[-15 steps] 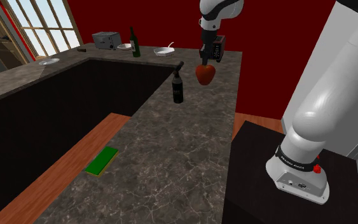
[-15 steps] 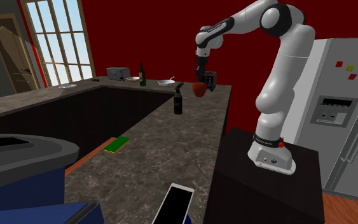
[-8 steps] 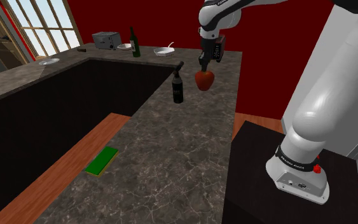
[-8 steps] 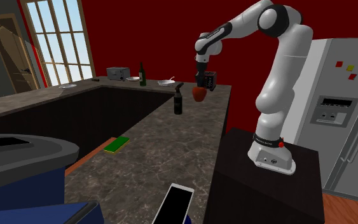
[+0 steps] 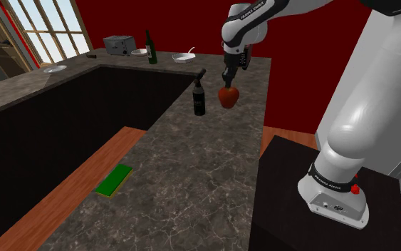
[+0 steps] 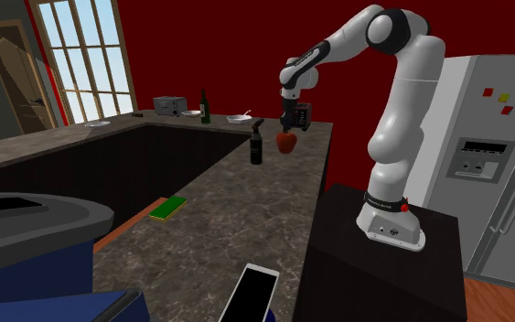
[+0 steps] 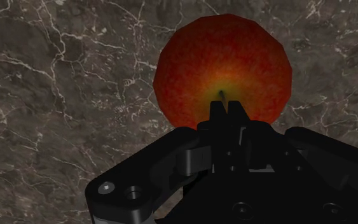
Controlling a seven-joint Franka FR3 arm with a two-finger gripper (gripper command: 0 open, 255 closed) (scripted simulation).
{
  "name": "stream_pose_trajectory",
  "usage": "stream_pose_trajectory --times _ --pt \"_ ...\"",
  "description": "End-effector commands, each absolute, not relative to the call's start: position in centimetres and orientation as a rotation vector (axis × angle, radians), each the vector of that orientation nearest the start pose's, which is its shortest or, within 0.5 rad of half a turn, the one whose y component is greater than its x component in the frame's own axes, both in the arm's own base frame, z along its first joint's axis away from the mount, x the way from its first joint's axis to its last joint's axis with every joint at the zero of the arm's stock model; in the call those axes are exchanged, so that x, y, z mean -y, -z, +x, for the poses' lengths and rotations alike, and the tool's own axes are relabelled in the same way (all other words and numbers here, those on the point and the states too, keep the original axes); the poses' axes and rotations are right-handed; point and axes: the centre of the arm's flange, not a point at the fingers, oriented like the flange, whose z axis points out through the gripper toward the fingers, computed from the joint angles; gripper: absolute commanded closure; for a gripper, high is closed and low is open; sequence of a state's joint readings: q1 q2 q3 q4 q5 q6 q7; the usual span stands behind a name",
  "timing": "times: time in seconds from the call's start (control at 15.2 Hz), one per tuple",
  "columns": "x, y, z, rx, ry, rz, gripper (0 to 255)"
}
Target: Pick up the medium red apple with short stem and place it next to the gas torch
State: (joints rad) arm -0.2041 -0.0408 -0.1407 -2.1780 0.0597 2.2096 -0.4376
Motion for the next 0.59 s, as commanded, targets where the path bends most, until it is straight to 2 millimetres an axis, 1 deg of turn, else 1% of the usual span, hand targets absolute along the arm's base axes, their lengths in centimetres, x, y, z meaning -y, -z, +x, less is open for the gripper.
stream_pose_trajectory --times 0.0,0.53 --pt "17.9 -40.4 50.2 0.092 0.137 -3.114 255" --pt "17.9 -36.2 50.2 0.092 0.137 -3.114 255"
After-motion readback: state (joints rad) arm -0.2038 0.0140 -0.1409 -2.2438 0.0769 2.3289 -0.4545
